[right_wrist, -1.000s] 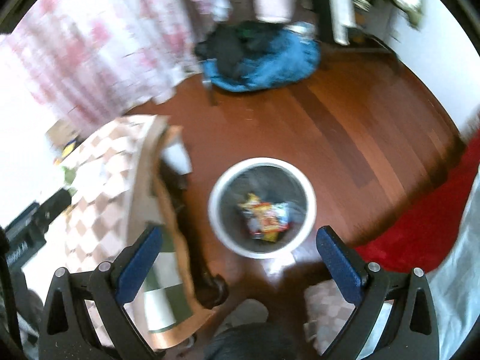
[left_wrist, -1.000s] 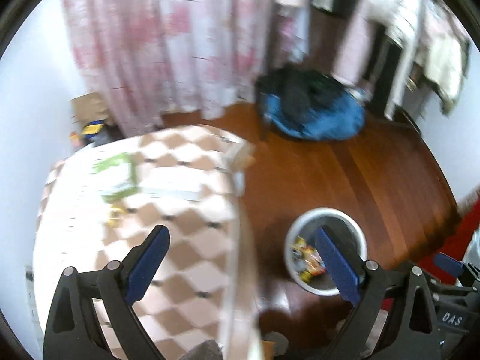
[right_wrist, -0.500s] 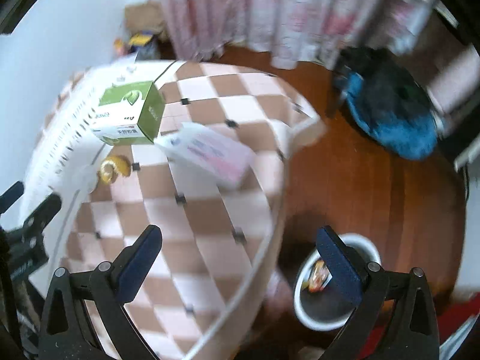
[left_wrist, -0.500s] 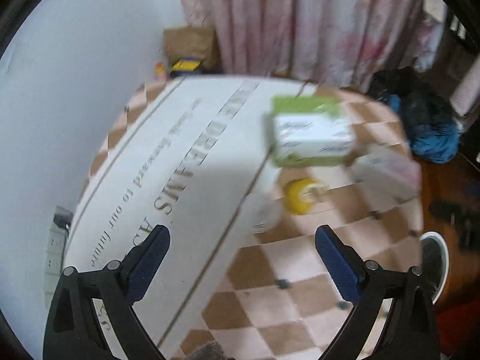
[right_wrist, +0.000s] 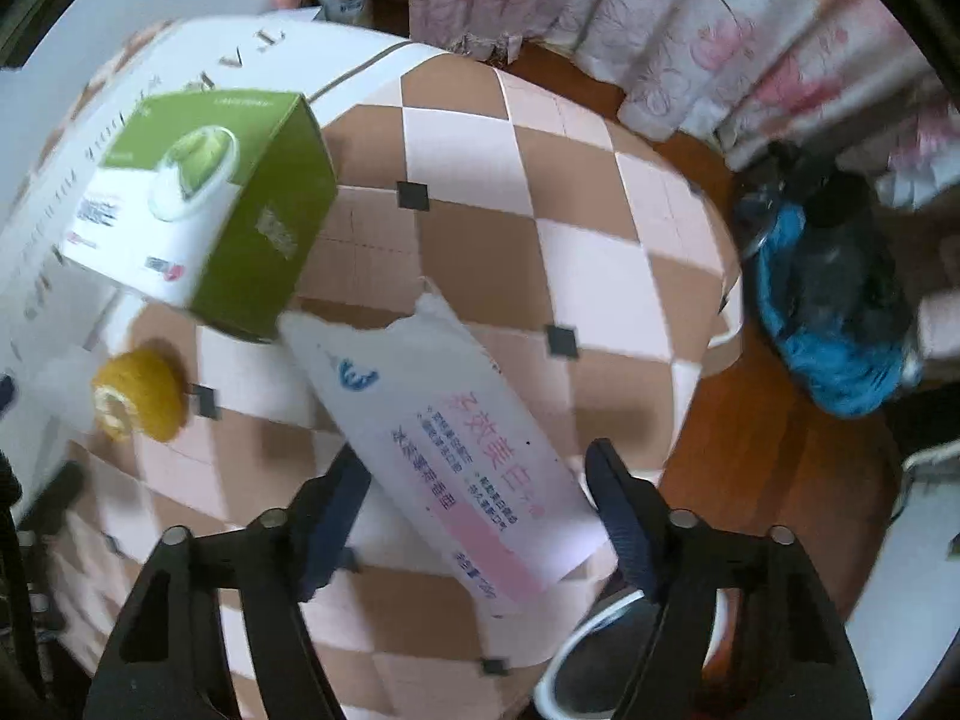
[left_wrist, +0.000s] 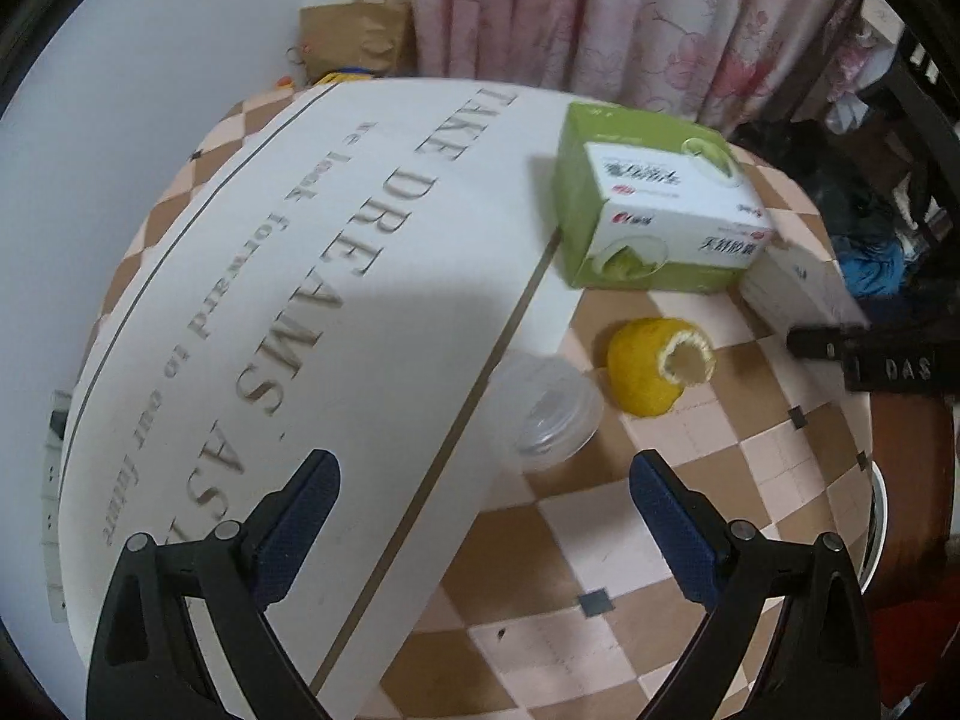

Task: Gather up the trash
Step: 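Grasp the clear plastic cup with the left gripper while the right grasps the white-pink box, then carry the cup and white-pink box over the bin and release both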

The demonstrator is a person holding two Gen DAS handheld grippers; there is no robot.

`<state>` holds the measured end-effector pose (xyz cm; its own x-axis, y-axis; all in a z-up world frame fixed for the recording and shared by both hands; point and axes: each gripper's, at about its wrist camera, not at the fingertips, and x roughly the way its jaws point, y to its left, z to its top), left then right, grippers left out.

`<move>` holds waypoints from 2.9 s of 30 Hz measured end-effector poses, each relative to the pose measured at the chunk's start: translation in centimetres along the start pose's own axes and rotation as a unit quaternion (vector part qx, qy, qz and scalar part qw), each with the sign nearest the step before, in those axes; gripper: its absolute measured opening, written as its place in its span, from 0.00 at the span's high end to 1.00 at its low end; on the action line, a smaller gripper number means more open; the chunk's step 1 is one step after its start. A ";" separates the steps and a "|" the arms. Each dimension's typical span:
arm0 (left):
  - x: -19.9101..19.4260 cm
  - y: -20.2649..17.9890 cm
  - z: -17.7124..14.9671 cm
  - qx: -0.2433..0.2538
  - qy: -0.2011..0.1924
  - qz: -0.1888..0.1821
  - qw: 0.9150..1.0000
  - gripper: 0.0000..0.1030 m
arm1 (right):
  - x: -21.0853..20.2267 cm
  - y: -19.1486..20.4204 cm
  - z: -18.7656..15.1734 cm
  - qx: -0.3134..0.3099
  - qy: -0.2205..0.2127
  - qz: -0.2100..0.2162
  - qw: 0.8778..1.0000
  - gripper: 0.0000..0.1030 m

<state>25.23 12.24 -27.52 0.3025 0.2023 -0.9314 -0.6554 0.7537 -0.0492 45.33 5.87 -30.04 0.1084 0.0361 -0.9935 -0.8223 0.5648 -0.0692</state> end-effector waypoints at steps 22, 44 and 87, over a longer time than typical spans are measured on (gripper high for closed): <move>-0.8 -0.4 0.6 0.047 -0.030 -0.009 0.998 0.63 | -1.5 2.8 -4.8 0.059 -0.035 0.011 0.998 0.43; -18.9 -9.2 -1.7 0.094 -0.161 -0.059 0.981 0.63 | -18.0 -5.8 -19.9 0.237 -0.235 0.076 0.940 0.44; 2.4 -42.5 -10.3 0.260 0.096 -0.134 0.951 0.46 | 9.8 -32.8 -41.8 0.520 -0.048 0.073 0.850 0.42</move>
<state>46.69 -25.81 -31.41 0.2465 -0.1212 -0.9615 -0.1263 0.9797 -0.1559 50.01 -46.74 -41.35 0.1332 0.2068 -0.9693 0.1021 0.9699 0.2210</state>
